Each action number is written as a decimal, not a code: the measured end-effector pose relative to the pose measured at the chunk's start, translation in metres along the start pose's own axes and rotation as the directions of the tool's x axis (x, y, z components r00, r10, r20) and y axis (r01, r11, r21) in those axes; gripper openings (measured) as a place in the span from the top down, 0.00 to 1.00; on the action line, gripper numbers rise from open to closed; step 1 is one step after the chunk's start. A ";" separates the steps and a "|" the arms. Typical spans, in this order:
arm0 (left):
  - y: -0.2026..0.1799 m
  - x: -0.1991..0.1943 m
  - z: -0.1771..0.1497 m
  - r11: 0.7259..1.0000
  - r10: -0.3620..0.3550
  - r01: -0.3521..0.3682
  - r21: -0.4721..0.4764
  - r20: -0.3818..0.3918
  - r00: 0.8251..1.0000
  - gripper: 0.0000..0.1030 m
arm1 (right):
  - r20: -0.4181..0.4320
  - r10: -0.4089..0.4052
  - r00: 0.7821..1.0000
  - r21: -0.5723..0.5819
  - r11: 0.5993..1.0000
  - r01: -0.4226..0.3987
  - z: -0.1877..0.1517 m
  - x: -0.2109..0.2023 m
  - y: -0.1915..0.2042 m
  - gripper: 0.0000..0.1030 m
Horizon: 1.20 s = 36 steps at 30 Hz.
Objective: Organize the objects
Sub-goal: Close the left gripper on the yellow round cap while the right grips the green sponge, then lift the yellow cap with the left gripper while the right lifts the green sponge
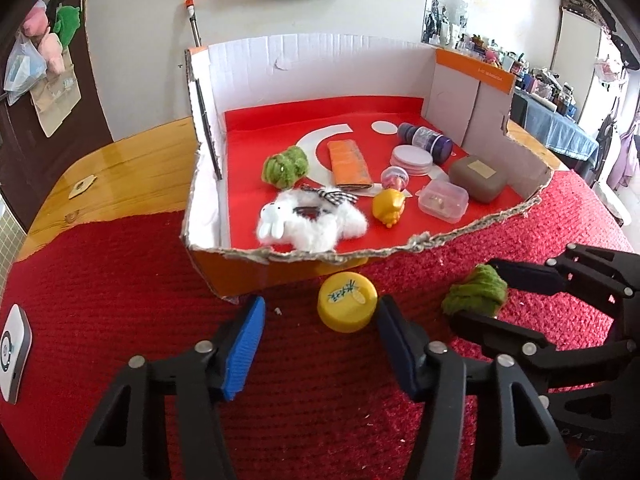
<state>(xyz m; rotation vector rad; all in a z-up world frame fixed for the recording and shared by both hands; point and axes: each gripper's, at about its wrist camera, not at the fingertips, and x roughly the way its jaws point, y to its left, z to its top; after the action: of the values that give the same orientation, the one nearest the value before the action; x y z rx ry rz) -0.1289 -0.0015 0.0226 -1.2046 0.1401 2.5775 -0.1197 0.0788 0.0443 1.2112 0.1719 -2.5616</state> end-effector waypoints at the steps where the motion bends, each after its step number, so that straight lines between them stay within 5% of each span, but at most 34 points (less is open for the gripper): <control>1: 0.000 0.000 0.000 1.000 -0.018 0.018 -0.002 0.003 1.000 0.59 | 0.002 0.006 1.000 0.001 1.000 -0.006 0.000 0.000 0.000 0.68; 3: -0.002 -0.002 0.000 0.999 -0.037 0.037 0.003 0.008 0.999 0.69 | 0.009 0.012 1.000 -0.001 1.000 -0.012 0.000 0.000 0.001 0.69; 36: -0.046 -0.078 -0.044 0.998 -0.056 0.052 0.033 0.130 0.990 0.70 | 0.150 0.001 0.989 0.033 0.999 -0.006 -0.046 -0.068 0.013 0.71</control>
<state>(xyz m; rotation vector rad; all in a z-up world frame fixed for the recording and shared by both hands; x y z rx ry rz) -0.0354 0.0155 0.0556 -1.0104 0.1155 2.5880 -0.0407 0.0926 0.0676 1.0241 0.0938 -2.6492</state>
